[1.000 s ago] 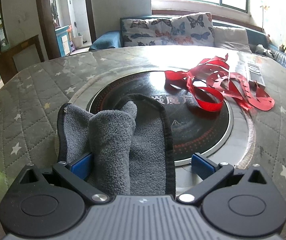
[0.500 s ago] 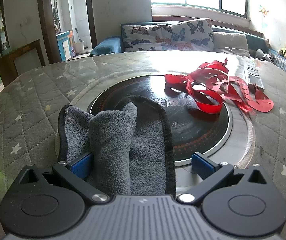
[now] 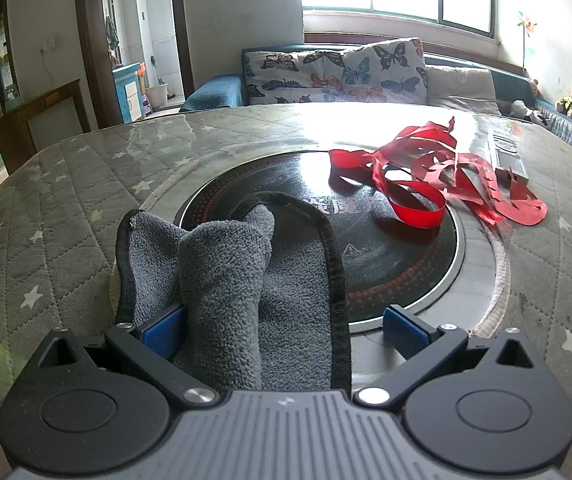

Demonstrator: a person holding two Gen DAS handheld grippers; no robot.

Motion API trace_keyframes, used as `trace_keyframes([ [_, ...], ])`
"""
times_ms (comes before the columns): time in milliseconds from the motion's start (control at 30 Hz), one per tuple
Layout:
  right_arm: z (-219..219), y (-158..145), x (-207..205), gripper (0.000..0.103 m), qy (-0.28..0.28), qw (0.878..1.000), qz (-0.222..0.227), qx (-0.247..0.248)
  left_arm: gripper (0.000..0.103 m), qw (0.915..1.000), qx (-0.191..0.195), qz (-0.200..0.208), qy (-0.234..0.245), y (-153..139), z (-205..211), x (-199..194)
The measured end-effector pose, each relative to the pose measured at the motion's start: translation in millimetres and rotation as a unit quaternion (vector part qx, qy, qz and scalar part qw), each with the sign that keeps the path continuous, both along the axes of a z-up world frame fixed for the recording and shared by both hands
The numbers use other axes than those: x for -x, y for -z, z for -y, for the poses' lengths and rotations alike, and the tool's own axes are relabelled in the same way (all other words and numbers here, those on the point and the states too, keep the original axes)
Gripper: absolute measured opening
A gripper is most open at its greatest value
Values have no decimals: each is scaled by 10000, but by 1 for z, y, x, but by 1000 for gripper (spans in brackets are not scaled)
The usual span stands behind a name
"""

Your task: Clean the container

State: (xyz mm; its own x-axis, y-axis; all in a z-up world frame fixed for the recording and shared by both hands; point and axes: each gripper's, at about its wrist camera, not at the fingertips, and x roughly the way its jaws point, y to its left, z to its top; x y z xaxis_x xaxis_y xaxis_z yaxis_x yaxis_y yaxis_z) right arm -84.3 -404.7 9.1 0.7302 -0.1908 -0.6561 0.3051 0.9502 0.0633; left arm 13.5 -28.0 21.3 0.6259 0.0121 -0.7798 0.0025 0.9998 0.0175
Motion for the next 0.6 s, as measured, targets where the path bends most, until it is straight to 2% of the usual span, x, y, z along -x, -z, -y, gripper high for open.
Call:
trace_keyframes([
  [133,-1,0,0,103,3,10000,-1,4,103,9998,-15,-178,-106,-1,0,-4],
  [367,-1,0,0,103,7,10000,2,7,103,9995,-21,-262,-150,-1,-1,-6],
  [467,-1,0,0,103,14,10000,2,4,103,9998,-48,-165,-112,-1,-1,-7],
  [600,-2,-1,-2,103,56,10000,-23,-3,103,9996,-200,186,-50,2,-3,-5],
])
